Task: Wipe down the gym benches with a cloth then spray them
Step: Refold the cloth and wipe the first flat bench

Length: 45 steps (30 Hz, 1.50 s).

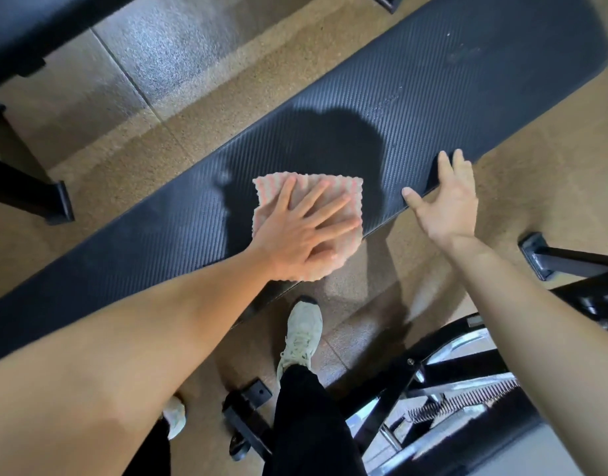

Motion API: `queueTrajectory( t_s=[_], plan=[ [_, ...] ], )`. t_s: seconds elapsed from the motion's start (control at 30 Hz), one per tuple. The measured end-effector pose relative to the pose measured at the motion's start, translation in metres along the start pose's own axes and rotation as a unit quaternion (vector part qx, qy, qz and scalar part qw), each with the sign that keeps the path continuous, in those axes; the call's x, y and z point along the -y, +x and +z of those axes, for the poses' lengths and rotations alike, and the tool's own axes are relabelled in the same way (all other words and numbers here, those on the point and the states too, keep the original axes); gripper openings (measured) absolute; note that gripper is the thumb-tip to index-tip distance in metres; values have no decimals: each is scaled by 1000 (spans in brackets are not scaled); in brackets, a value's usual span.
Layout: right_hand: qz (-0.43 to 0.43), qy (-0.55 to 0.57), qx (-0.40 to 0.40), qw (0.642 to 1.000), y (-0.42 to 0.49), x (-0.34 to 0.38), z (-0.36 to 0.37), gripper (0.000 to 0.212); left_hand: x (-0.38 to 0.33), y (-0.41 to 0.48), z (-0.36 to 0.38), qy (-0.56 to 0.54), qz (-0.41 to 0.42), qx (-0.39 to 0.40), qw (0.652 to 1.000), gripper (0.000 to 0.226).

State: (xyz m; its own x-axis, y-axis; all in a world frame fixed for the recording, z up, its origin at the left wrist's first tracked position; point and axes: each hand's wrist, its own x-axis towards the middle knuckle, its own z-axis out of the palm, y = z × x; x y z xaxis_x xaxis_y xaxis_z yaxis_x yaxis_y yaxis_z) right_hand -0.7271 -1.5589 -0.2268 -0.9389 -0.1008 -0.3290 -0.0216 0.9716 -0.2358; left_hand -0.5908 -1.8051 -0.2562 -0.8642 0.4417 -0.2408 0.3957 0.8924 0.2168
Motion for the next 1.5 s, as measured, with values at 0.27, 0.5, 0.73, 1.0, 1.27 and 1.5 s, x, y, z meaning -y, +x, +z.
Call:
queueTrajectory(
  t_s=[0.27, 0.5, 0.73, 1.0, 1.27, 1.5],
  plan=[
    [-71, -72, 60, 993, 22, -20, -5, 90, 55, 93, -30, -22, -166, -34, 985, 65],
    [-40, -61, 116, 991, 24, -14, -12, 95, 75, 125, -44, -33, -238, -58, 969, 66],
    [-32, 3, 154, 988, 23, -18, -20, 93, 56, 127, -42, -29, -229, -40, 972, 70],
    [6, 170, 95, 981, 32, -52, -47, 56, -35, 135, -22, -12, -33, -29, 999, 78],
    [91, 129, 21, 987, 60, -50, -48, 69, 20, 182, -41, 7, 17, -22, 1000, 74],
    [108, 87, 9, 990, 103, -63, -56, 87, 70, 236, -65, -13, -135, -33, 990, 71]
  ],
)
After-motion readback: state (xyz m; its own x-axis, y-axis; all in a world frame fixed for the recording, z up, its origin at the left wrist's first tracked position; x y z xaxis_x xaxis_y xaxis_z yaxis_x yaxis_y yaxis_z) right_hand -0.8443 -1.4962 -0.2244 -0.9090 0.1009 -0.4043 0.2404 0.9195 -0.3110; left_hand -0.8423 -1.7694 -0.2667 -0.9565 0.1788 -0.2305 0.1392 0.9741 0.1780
